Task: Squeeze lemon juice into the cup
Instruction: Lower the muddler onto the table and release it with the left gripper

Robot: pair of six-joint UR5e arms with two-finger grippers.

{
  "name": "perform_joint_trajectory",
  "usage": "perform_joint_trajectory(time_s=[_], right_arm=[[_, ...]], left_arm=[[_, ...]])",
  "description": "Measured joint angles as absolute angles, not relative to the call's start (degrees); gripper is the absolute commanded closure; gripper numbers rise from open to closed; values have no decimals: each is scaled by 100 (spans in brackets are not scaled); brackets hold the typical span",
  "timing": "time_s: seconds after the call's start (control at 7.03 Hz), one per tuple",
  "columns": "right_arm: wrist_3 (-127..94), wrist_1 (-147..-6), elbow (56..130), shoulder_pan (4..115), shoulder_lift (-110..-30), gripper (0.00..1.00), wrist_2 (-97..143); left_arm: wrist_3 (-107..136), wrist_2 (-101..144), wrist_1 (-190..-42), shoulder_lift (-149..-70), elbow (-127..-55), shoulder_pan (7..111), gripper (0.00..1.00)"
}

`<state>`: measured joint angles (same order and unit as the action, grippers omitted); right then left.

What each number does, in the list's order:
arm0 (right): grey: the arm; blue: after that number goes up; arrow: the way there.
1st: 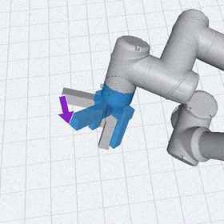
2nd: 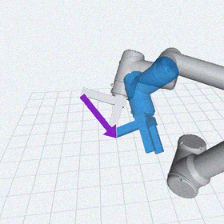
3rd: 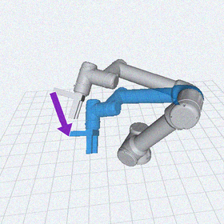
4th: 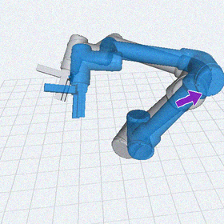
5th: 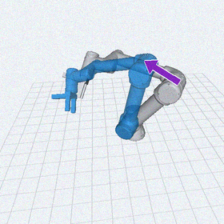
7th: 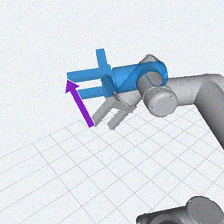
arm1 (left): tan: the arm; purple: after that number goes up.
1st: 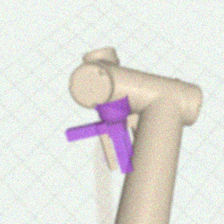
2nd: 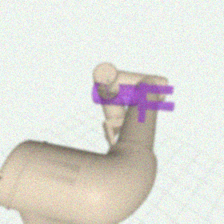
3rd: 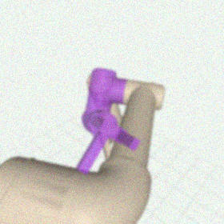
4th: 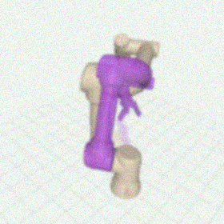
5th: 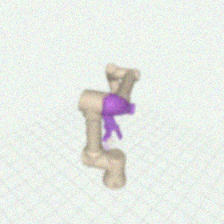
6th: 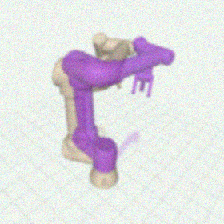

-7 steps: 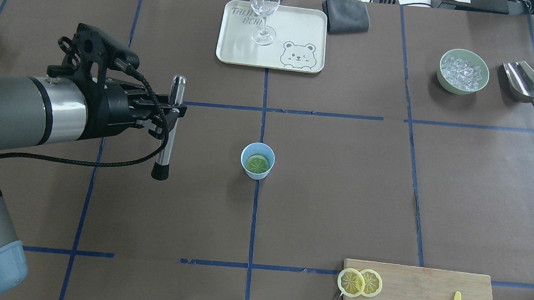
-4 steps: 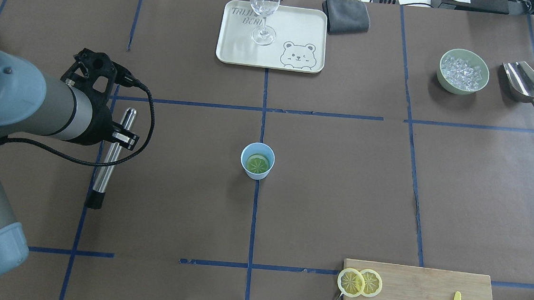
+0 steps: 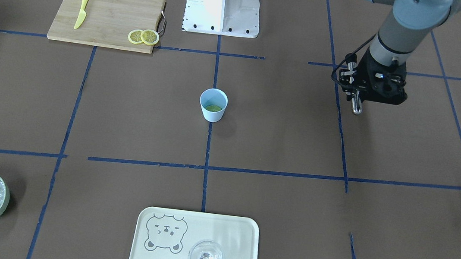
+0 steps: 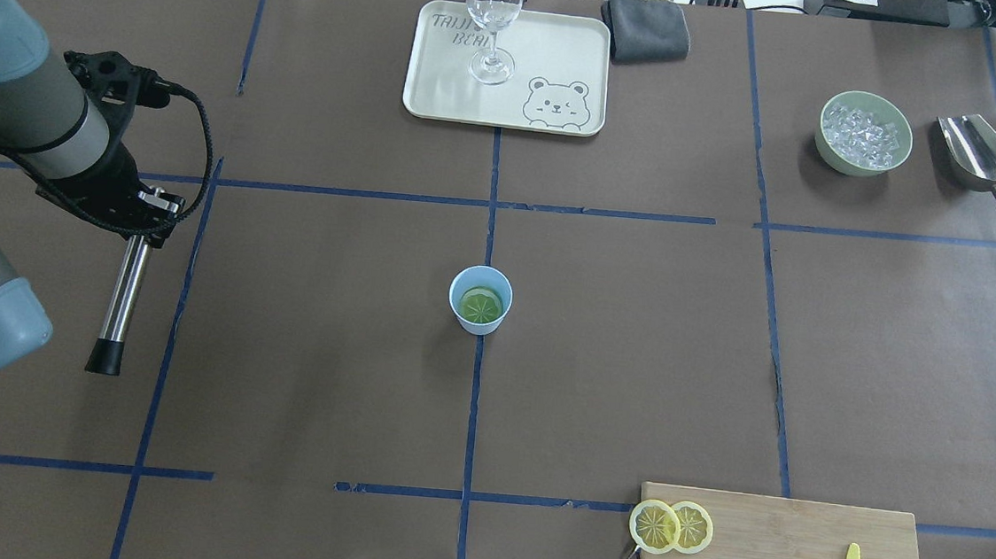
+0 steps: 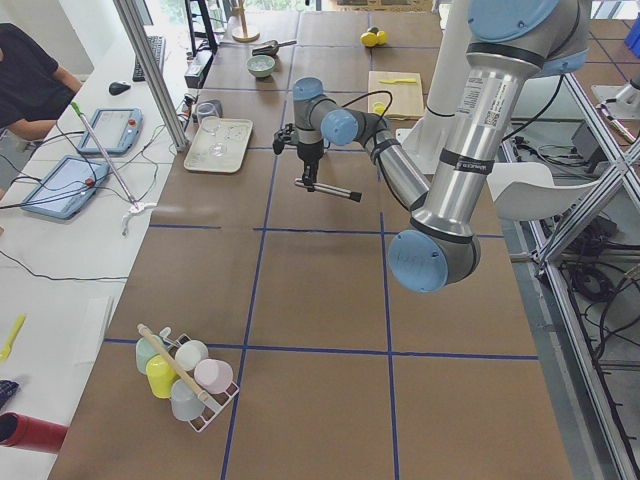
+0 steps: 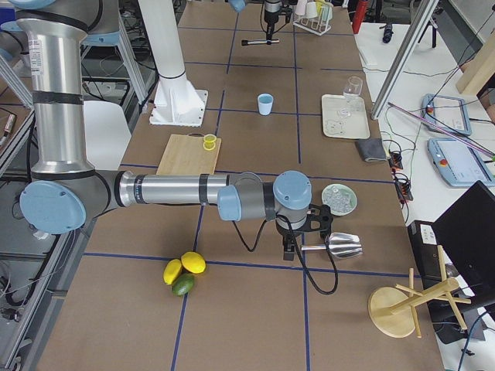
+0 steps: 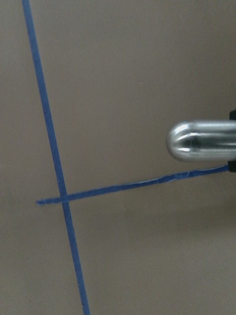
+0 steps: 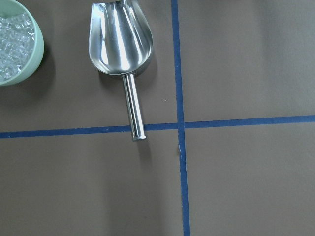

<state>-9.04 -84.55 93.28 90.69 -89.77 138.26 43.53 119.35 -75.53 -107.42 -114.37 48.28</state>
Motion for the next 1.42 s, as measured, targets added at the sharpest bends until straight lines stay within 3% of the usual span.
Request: perform_joint_trajectory(time_s=[0.43,1.42], right_arm=[[-921,-8455,9386,9065,-8908,0,13825],[-914,-8455,9403,9062,-8895,0,13825]], left_arm=[[4280,12059,-7587,-10739,-10387,4968,100],[4280,12033,-8235,-10865,-9398,4919,100]])
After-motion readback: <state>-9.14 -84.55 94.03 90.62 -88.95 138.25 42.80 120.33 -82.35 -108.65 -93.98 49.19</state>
